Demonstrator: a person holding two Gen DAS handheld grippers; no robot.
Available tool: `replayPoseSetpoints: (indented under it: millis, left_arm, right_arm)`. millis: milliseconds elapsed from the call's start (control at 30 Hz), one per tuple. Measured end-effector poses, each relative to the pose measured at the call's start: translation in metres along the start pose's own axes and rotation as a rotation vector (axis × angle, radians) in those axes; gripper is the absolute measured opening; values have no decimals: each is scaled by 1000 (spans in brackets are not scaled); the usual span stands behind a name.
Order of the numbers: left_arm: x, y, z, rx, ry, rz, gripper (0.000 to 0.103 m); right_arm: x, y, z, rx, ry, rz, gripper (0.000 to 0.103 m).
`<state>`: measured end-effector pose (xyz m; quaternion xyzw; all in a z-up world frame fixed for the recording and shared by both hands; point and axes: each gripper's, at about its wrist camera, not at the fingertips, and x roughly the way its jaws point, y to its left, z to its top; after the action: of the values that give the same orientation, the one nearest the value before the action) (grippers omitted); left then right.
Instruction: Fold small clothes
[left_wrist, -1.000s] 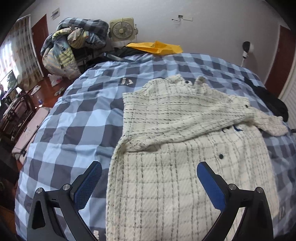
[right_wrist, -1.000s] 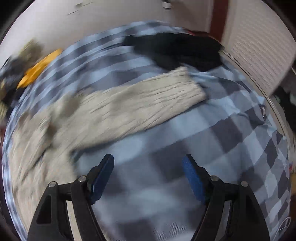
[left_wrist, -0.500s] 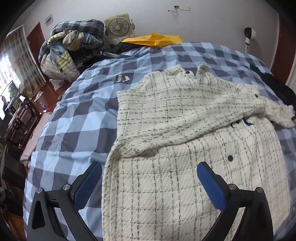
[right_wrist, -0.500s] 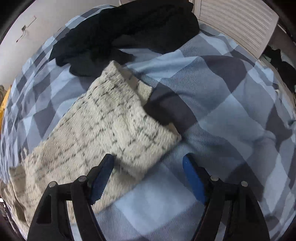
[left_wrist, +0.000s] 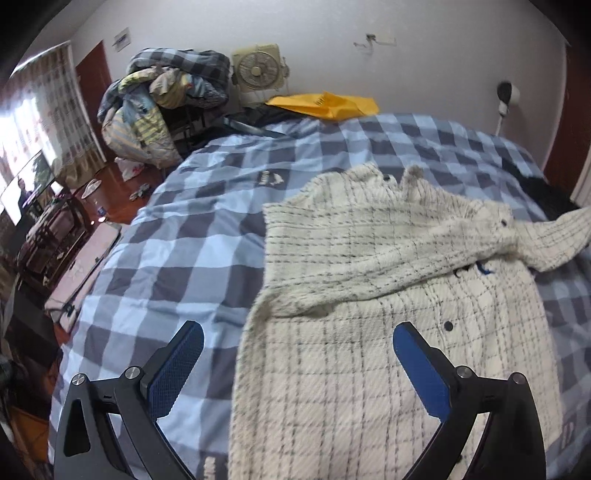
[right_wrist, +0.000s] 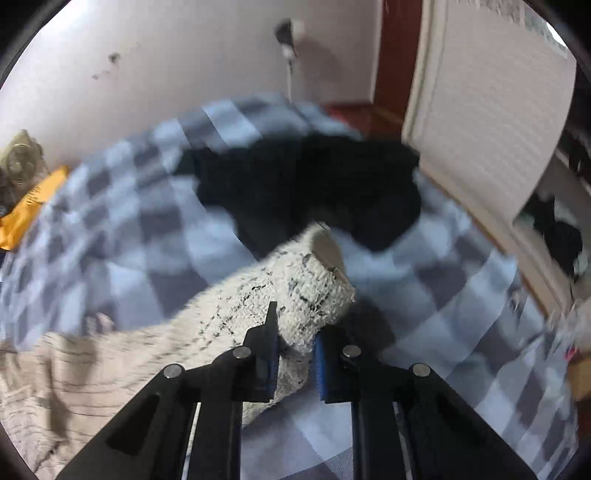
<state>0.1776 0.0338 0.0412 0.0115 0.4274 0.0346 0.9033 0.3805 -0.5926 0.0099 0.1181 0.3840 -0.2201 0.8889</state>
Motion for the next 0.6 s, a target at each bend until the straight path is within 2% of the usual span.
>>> replayPoseSetpoints:
  millis: [133, 333, 367, 400, 467, 500, 533, 600]
  left_arm:
    - [-17, 27, -12, -49, -16, -11, 103]
    - [-27, 59, -16, -101, -54, -41, 103]
    - [-29, 65, -17, -112, -59, -45, 103]
    - [-30, 72, -17, -123, -64, -48, 103]
    - [-31, 82, -18, -137, -64, -57, 103]
    - [-31, 87, -18, -147, -61, -60, 103]
    - [-31, 92, -19, -156, -59, -59, 103]
    - [-31, 104, -21, -191, -56, -51, 103]
  right_arm:
    - [-98, 28, 34, 18, -187, 97, 12]
    - [-192, 100, 60, -83, -305, 193, 12]
    - [-213, 126, 60, -129, -328, 194, 12]
    - [-217, 139, 59, -157, -338, 195, 12]
    - [-245, 193, 48, -255, -365, 198, 12]
    - [-246, 206, 45, -284, -365, 199, 12]
    - [-256, 241, 33, -335, -362, 207, 12]
    - [-250, 274, 16, -402, -357, 217, 12]
